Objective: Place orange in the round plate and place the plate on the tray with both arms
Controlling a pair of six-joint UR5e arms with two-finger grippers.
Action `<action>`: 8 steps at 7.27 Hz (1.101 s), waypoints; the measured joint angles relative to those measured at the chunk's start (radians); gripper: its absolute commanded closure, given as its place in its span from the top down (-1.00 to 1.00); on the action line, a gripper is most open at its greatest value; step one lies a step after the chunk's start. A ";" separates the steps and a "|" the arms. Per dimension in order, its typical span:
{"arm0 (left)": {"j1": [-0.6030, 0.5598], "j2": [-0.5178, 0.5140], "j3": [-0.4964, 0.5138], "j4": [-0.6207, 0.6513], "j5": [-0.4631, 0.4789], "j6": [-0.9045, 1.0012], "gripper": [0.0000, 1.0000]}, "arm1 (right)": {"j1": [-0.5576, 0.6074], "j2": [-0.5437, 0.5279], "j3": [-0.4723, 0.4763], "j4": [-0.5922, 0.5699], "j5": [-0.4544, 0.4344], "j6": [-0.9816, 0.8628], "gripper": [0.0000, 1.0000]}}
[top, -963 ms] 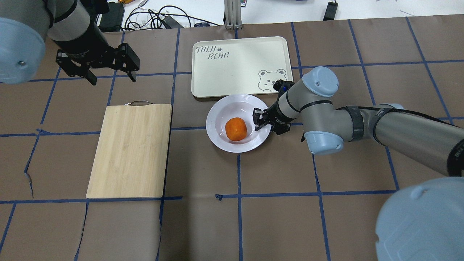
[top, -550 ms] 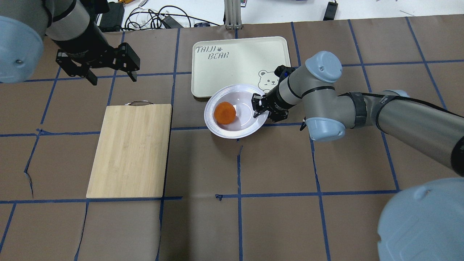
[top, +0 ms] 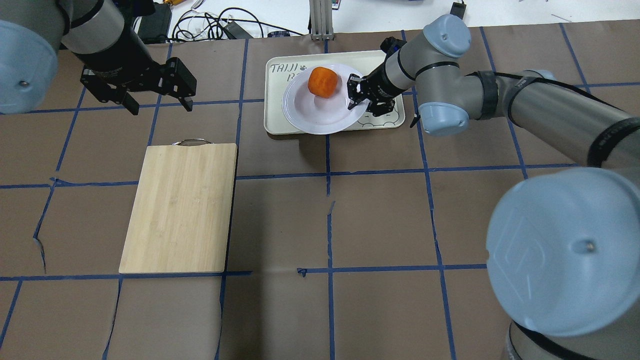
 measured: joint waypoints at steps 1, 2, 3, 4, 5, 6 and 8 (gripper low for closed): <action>-0.001 0.000 0.000 0.001 0.001 0.003 1.00 | -0.008 0.052 -0.067 0.001 -0.006 -0.009 -0.13; -0.001 0.000 -0.001 0.001 0.002 0.006 1.00 | -0.017 0.083 -0.103 0.001 -0.016 -0.013 0.51; -0.001 0.001 -0.001 0.001 0.002 0.010 1.00 | -0.026 0.099 -0.119 0.003 -0.036 -0.011 0.72; -0.001 0.004 -0.001 0.000 0.002 0.019 1.00 | -0.032 0.105 -0.128 0.012 -0.056 -0.007 0.98; 0.000 0.007 -0.003 0.000 0.002 0.029 1.00 | -0.038 0.103 -0.134 0.025 -0.067 -0.008 1.00; 0.000 0.009 -0.006 0.001 0.003 0.034 1.00 | -0.053 0.093 -0.140 0.040 -0.082 -0.020 1.00; 0.000 0.011 -0.008 0.004 0.003 0.037 1.00 | -0.086 0.013 -0.141 0.136 -0.228 -0.159 1.00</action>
